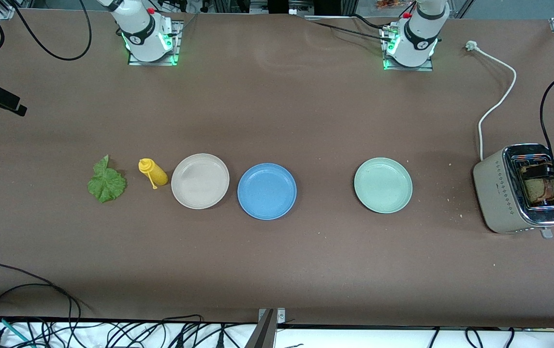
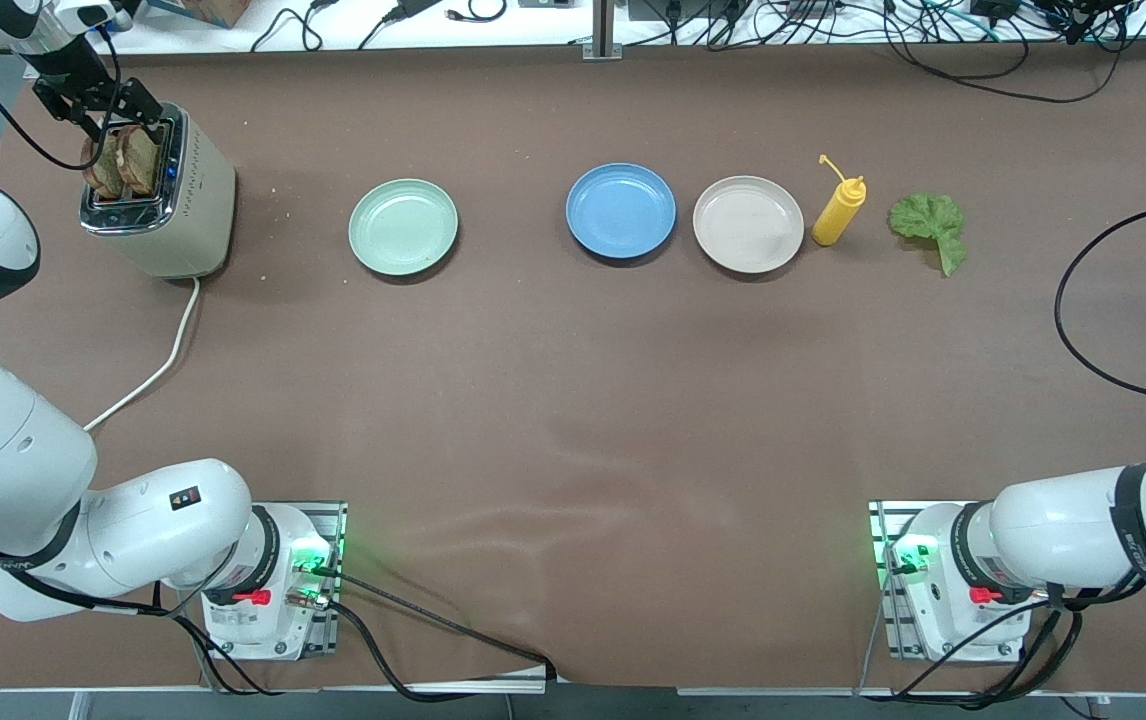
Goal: Make sandwich in blue plate with both arms
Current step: 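Reach the left gripper down to the bread slice in the toaster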
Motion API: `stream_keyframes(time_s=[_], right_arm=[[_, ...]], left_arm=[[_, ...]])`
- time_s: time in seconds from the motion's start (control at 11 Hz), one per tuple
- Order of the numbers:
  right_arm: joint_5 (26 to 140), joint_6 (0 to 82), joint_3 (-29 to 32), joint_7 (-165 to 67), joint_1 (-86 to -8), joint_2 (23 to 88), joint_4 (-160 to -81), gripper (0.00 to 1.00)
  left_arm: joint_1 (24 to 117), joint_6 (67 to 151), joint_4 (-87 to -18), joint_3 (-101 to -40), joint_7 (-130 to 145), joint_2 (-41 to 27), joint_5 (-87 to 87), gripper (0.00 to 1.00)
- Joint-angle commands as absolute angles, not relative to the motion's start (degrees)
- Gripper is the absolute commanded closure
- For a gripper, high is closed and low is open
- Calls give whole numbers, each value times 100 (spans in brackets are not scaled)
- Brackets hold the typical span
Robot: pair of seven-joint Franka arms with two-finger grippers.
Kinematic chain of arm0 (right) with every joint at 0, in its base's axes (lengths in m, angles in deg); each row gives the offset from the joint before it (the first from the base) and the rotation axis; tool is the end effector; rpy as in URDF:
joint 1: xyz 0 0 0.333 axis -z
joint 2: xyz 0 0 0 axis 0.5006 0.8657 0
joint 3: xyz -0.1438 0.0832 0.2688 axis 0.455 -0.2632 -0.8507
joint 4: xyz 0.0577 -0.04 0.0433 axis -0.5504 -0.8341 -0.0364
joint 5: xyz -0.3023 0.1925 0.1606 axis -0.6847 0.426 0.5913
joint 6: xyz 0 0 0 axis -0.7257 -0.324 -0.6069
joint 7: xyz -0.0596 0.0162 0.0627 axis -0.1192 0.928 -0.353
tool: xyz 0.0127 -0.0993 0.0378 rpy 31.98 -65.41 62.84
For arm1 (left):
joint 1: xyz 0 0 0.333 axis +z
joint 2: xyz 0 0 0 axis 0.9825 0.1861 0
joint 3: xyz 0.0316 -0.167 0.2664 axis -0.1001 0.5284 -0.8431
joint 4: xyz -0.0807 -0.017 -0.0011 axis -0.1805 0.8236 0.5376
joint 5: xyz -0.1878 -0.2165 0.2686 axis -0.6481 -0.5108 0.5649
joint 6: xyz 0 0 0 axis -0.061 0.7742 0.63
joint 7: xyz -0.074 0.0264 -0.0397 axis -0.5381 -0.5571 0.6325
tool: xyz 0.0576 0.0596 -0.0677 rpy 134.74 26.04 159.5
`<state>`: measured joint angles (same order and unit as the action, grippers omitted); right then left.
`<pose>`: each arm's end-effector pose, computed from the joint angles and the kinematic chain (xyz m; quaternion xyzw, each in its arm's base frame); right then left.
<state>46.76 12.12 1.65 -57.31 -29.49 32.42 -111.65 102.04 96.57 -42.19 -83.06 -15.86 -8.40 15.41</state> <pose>0.5485 -0.0579 0.6161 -0.9961 0.0819 0.0324 0.0049 0.6255 0.2115 0.3928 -0.9965 0.0125 0.0828 0.0079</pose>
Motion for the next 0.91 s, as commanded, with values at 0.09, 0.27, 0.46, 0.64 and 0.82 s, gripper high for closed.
stream_keyframes(time_s=[0.09, 0.27, 0.46, 0.64, 0.82], right_arm=[[4781, 1161, 192, -5626, -2934, 3250, -11093, 0], [4772, 1160, 192, -5626, -2934, 3250, -11093, 0], [4781, 1152, 200, -5617, -2934, 3259, -11093, 0], [4781, 1152, 201, -5626, -2934, 3259, -11093, 0], [4781, 1152, 201, -5617, -2934, 3259, -11093, 0]], left_arm=[[10327, 9699, -4040, -8247, -1679, -617, 1702, 16], [10318, 9708, -4031, -8256, -1679, -573, 1694, 16], [10318, 9717, -4031, -8256, -1679, -573, 1702, 51], [10327, 9717, -4031, -8247, -1740, -590, 1694, 70], [10344, 9717, -4022, -8247, -2108, -660, 1650, 76]])
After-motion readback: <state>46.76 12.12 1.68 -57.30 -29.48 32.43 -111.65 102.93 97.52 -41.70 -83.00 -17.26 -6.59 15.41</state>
